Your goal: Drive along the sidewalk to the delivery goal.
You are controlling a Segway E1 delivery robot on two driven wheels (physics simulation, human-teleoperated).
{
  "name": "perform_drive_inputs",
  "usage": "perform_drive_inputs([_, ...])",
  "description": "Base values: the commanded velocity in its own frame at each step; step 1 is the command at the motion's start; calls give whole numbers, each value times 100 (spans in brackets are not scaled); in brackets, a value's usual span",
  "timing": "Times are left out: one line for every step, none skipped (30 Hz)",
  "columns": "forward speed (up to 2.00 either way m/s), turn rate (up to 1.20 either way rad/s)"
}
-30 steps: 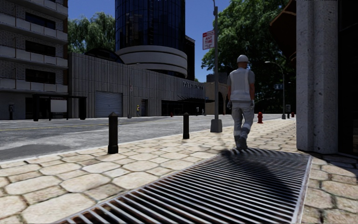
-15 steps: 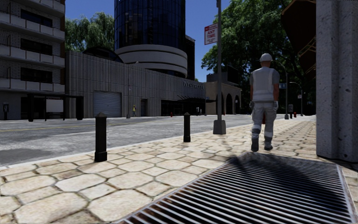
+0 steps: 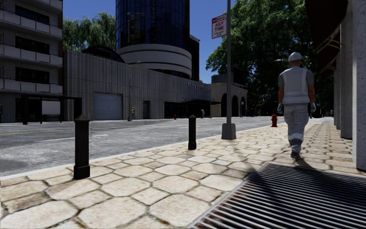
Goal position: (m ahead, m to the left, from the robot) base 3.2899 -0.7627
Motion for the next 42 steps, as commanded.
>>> perform_drive_inputs([112,-20])
perform_drive_inputs([112,-23])
perform_drive_inputs([111,-24])
perform_drive_inputs([111,-24])
perform_drive_inputs([111,-20])
perform_drive_inputs([111,0])
perform_drive_inputs([112,0])
perform_drive_inputs([112,0])
perform_drive_inputs([113,0])
perform_drive_inputs([115,0])
perform_drive_inputs([116,0])
perform_drive_inputs([117,0])
perform_drive_inputs([117,0])
perform_drive_inputs([117,0])
perform_drive_inputs([117,0])
perform_drive_inputs([115,-9])
perform_drive_inputs([115,-9])
perform_drive_inputs([115,-16])
perform_drive_inputs([115,-21])
perform_drive_inputs([114,-24])
perform_drive_inputs([112,-25])
perform_drive_inputs([112,-25])
perform_drive_inputs([111,-26])
perform_drive_inputs([111,-26])
perform_drive_inputs([111,-26])
perform_drive_inputs([111,-26])
perform_drive_inputs([111,-26])
perform_drive_inputs([111,-26])
perform_drive_inputs([110,-26])
perform_drive_inputs([110,-26])
perform_drive_inputs([110,-26])
perform_drive_inputs([110,-26])
perform_drive_inputs([110,-26])
perform_drive_inputs([110,-26])
perform_drive_inputs([110,-26])
perform_drive_inputs([110,-26])
perform_drive_inputs([110,-26])
perform_drive_inputs([110,-26])
perform_drive_inputs([110,-26])
perform_drive_inputs([110,-26])
perform_drive_inputs([110,-26])
perform_drive_inputs([110,-26])
